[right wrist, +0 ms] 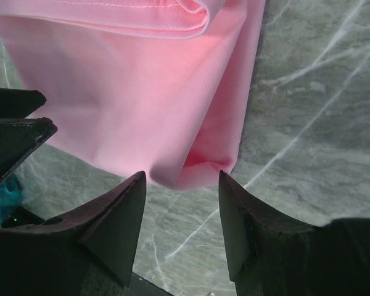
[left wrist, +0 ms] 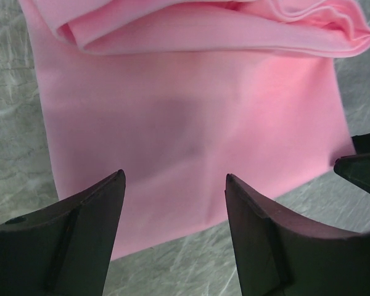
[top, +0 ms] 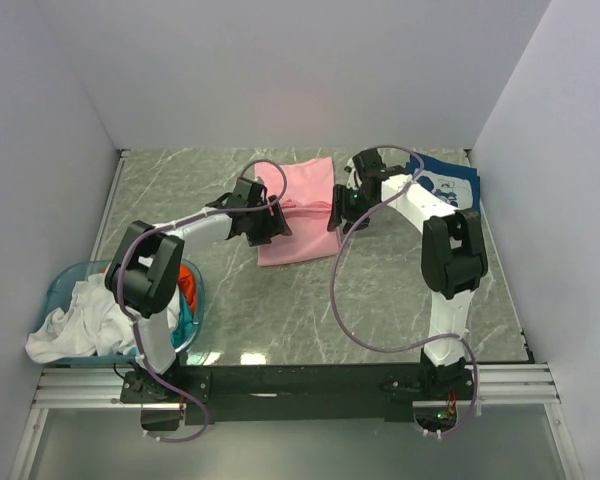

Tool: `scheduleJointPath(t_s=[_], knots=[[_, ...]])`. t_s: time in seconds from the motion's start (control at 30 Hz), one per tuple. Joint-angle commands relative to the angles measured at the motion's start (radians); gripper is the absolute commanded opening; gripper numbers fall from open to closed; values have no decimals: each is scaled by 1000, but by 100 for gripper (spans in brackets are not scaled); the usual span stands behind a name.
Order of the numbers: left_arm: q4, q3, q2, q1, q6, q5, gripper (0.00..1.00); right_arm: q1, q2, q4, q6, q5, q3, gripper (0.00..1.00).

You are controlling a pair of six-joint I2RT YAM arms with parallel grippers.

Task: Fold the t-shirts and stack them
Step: Fold the tshirt

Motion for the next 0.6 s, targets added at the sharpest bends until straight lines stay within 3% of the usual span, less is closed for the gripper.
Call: scheduleJointPath(t_s=[0.0, 0.2, 0.57], knots=[[27, -1, 12, -5, 0, 18, 71, -3, 14, 50, -20, -44, -8, 57], [25, -7, 40, -5, -3, 24, 71, -3, 46, 52, -20, -21, -30, 55], [16, -12, 64, -6, -5, 28, 72, -3, 66, 50, -26, 8, -84, 42]])
